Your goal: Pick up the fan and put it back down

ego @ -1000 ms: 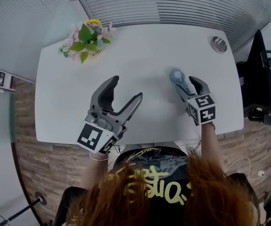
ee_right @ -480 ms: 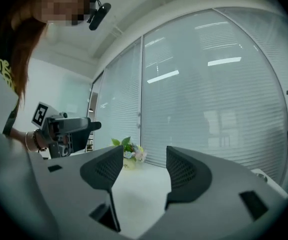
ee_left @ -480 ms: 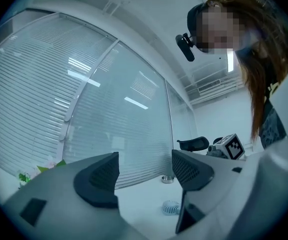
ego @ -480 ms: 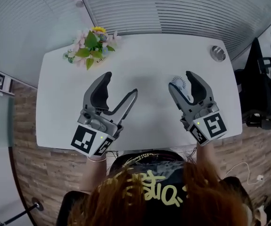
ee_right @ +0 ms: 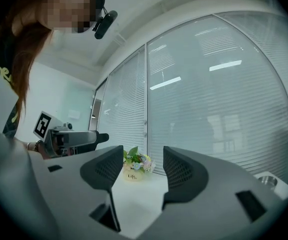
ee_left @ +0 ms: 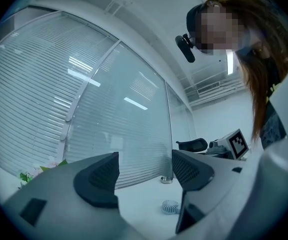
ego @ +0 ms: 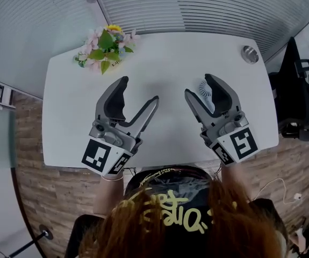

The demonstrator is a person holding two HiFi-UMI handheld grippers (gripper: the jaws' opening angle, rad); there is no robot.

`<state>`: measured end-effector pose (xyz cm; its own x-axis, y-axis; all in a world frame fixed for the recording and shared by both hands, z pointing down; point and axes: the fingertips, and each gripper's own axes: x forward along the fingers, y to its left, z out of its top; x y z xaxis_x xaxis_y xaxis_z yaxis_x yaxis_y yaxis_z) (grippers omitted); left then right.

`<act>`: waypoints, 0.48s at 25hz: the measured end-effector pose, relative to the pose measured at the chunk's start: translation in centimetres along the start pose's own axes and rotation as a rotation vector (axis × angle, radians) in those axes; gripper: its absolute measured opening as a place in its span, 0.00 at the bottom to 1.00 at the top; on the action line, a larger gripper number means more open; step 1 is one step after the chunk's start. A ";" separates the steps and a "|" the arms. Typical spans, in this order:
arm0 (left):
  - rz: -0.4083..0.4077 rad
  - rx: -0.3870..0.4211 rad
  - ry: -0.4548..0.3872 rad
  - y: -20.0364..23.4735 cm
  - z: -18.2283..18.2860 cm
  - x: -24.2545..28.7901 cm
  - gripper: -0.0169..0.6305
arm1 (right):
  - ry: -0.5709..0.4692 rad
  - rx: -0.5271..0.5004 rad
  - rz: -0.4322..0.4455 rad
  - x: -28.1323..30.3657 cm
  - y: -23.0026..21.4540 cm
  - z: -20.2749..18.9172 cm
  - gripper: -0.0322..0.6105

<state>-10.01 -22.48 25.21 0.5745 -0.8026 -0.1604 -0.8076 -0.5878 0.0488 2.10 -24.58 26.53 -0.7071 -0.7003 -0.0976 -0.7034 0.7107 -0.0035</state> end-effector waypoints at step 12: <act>0.020 0.008 0.017 0.9 -0.2 -0.5 0.35 | -0.008 -0.046 -0.054 0.1 0.3 0.2 0.27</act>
<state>-10.99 -22.59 25.57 0.5604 -0.8158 -0.1430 -0.8198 -0.5710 0.0443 1.87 -24.43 26.36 -0.6672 -0.7372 -0.1069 -0.7436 0.6677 0.0366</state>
